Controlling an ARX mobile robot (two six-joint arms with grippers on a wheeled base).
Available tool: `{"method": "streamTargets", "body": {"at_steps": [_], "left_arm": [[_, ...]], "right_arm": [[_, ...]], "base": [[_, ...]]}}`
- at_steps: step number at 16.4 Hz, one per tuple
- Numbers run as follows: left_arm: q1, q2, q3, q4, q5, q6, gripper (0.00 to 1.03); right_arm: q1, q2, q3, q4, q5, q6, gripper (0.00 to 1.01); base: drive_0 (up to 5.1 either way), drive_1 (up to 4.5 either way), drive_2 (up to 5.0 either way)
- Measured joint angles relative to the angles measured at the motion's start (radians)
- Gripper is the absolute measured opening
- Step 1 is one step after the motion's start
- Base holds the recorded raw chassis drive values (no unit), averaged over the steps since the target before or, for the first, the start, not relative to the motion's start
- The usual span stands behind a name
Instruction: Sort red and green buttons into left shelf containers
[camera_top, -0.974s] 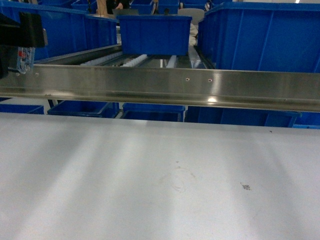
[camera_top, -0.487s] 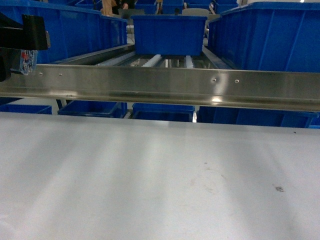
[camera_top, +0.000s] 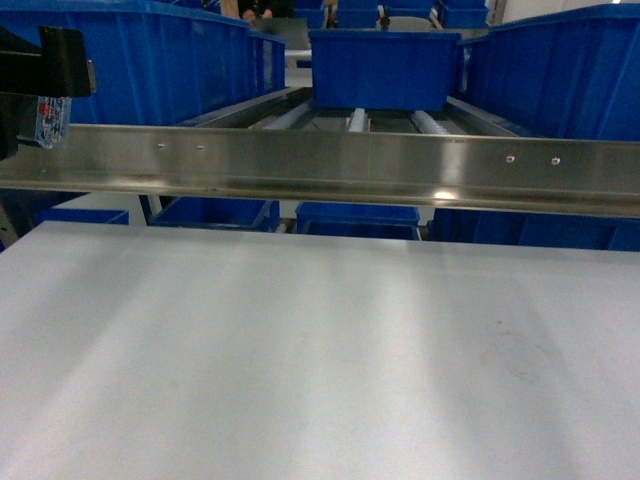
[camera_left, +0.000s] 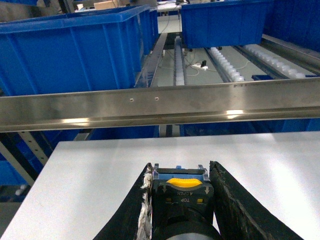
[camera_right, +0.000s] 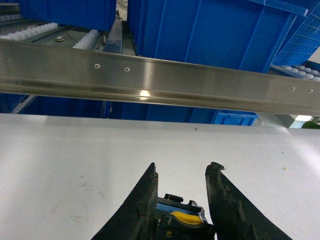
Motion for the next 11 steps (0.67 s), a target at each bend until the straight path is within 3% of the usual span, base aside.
{"method": "streamTargets", "body": {"at_steps": [9,11], "left_arm": [[0.000,0.001,0.000,0.000,0.002,0.000,0.28],[0.000,0.000,0.000,0.000,0.001,0.000,0.28]], "right_arm": [[0.000,0.000,0.000,0.000,0.000,0.000,0.27],[0.000,0.000,0.000,-0.002,0.000,0.000,0.27]], "base": [[0.0,0.00,0.0],[-5.1,2.38,2.4]]}}
